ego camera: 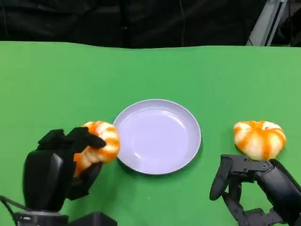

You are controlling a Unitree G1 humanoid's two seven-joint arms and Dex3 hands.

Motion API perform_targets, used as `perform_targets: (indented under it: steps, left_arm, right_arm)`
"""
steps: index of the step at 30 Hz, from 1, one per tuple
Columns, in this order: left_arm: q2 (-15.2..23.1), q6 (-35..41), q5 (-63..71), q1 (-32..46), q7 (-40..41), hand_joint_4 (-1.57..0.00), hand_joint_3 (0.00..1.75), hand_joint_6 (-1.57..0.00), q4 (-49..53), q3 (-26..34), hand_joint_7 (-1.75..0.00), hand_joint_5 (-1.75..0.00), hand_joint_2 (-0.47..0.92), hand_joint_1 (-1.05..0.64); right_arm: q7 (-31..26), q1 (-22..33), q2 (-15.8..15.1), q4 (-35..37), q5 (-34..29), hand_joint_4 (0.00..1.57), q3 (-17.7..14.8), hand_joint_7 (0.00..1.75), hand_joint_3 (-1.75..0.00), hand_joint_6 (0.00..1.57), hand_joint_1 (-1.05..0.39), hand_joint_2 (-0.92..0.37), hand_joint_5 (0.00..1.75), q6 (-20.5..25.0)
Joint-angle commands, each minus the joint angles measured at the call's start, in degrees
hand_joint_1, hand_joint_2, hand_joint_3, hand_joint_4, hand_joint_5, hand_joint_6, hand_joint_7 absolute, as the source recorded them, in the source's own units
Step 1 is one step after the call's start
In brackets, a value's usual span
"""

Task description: Grasp the bread from the table and place it into the plate.

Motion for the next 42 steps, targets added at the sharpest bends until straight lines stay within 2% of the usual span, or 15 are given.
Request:
perform_targets:
  steps: [1, 6, 9, 15, 18, 19, 21, 22, 23, 24, 26, 29, 33, 39, 42]
  left_arm:
    - [-0.73, 0.25, -0.25, -3.67, -2.27, -0.86, 1.44, -0.82, -1.95, -1.67, -1.45, -1.75, 0.29, -0.17]
    - [-0.88, -0.54, -0.58, -9.17, -4.72, -0.88, 1.55, -0.84, 1.9, -4.06, -1.44, -1.75, 0.26, -0.18]
    - [-1.53, -0.22, -0.9, -13.8, -7.43, -0.89, 1.5, -0.84, 5.72, -5.99, -1.48, -1.75, 0.29, -0.17]
    - [-2.97, 1.07, -0.69, -19.81, -10.16, -0.9, 1.45, -0.82, 11.33, -8.66, -1.48, -1.75, 0.25, -0.14]
    - [-3.71, 2.72, -1.22, -22.28, -13.01, -0.85, 1.36, -0.79, 13.72, -9.81, -1.45, -1.74, 0.31, -0.12]
    - [-4.02, 3.73, -1.76, -22.68, -14.61, -0.83, 1.19, -0.78, 13.93, -9.98, -1.21, -1.5, 0.41, -0.13]
    - [-4.06, 6.3, -2.52, -23.05, -19.15, -0.79, 0.85, -0.76, 13.47, -10.61, -0.85, -1.21, 0.58, -0.16]
    - [-3.76, 7.44, -2.66, -23.02, -21.49, -0.56, 0.57, -0.55, 13.0, -11.01, -0.55, -0.96, 0.69, -0.18]
    - [-3.27, 9.74, -2.48, -22.82, -25.14, -0.41, 0.39, -0.43, 11.71, -11.53, -0.37, -0.81, 0.77, -0.22]
    - [-2.59, 11.7, -2.0, -22.62, -28.38, -0.27, 0.24, -0.33, 10.47, -12.11, -0.24, -0.71, 0.84, -0.28]
    - [-1.51, 14.14, -1.39, -22.2, -32.53, -0.06, 0.12, -0.19, 8.68, -12.91, -0.09, -0.51, 0.9, -0.42]
    - [-0.72, 15.46, -1.3, -21.4, -34.53, -0.01, 0.12, -0.13, 7.3, -13.45, -0.03, -0.25, 0.92, -0.59]
    - [0.11, 18.14, -1.87, -20.82, -39.19, 0.0, 0.21, -0.05, 4.14, -13.75, -0.02, -0.05, 0.92, -0.7]
    - [1.75, 19.57, -4.43, -18.35, -43.13, 0.0, 0.31, -0.01, -1.1, -12.17, 0.0, 0.0, 0.92, -0.79]
    - [3.22, 17.73, -7.88, -15.14, -42.53, -0.08, 0.29, -0.09, -5.04, -9.28, -0.04, -0.04, 0.92, -0.74]
  right_arm:
    - [0.27, 0.08, -0.84, 0.46, 0.4, 0.86, -0.1, 1.33, -1.37, 0.79, 0.12, -0.34, 1.68, -0.66]
    - [0.37, 0.18, -0.72, 0.47, 0.6, 0.87, -0.08, 1.33, -1.37, 0.79, 0.11, -0.34, 1.69, -0.49]
    - [0.15, 0.4, -0.61, 0.46, 0.24, 0.86, 0.1, 1.33, -1.38, 0.79, 0.12, -0.33, 1.7, -0.79]
    - [-0.12, 0.57, -0.56, 0.44, -0.09, 0.86, 0.33, 1.32, -1.39, 0.79, 0.13, -0.32, 1.67, -1.26]
    - [-0.23, 0.76, -0.42, 0.3, -0.07, 0.87, 0.53, 1.31, -1.4, 0.79, 0.14, -0.32, 1.66, -1.3]
    - [-0.25, 0.85, -0.4, 0.16, -0.14, 0.87, 0.61, 1.31, -1.4, 0.79, 0.13, -0.32, 1.66, -1.19]
    - [-0.25, 1.01, -0.38, -0.21, -0.21, 0.87, 0.73, 1.31, -1.4, 0.79, 0.13, -0.32, 1.66, -0.78]
    - [-0.22, 1.08, -0.37, -0.46, -0.22, 0.87, 0.78, 1.31, -1.4, 0.79, 0.12, -0.32, 1.66, -0.44]
    - [-0.24, 1.11, -0.39, -0.6, -0.34, 0.87, 0.81, 1.31, -1.39, 0.79, 0.11, -0.32, 1.66, -0.29]
    - [-0.23, 1.13, -0.42, -0.77, -0.46, 0.87, 0.85, 1.31, -1.39, 0.79, 0.11, -0.32, 1.66, -0.11]
    - [-0.17, 1.13, -0.46, -0.77, -0.44, 0.86, 0.9, 1.31, -1.38, 0.79, 0.11, -0.32, 1.66, -0.11]
    - [0.21, 1.05, -0.52, -0.56, 0.12, 0.85, 0.96, 1.32, -1.38, 0.8, 0.1, -0.32, 1.67, 0.12]
    - [0.02, 0.63, -0.73, 0.04, -0.17, 0.85, 0.8, 1.33, -1.37, 0.8, 0.11, -0.32, 1.66, -0.8]
    - [0.14, 0.89, -0.77, -0.19, -0.17, 0.86, 0.79, 1.32, -1.37, 0.8, 0.1, -0.32, 1.64, -0.58]
    - [0.2, 1.1, -0.66, -0.69, -0.15, 0.86, 0.93, 1.32, -1.38, 0.8, 0.11, -0.33, 1.64, 0.06]
